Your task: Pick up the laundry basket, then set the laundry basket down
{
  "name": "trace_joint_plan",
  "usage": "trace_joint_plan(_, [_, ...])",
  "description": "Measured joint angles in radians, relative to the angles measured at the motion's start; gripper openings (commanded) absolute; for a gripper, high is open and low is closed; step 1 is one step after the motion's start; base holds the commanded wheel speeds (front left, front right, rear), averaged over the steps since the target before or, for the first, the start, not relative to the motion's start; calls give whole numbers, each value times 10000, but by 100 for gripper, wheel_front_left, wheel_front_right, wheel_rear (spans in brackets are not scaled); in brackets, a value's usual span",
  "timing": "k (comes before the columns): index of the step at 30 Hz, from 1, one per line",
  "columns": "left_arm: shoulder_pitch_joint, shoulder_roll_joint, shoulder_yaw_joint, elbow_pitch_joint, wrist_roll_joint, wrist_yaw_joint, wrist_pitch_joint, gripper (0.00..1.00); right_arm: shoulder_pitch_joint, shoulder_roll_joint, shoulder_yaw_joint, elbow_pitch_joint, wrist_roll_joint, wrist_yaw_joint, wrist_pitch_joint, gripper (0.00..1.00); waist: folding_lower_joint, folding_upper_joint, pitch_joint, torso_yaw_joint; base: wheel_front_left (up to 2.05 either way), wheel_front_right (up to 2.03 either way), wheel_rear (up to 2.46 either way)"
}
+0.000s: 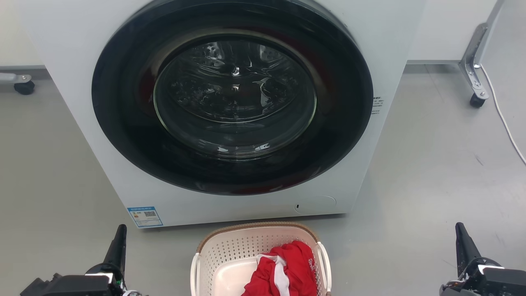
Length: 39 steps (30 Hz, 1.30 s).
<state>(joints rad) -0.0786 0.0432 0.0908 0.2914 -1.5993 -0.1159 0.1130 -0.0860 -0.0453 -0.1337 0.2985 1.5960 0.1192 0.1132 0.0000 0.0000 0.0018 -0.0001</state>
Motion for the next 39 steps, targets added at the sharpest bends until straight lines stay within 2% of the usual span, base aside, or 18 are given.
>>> trace_joint_plan(39, [-1,-2,6,23,-10,-73,0,0,-48,12,0,0,12,12,0,0,0,0,-1,1,0,0,0])
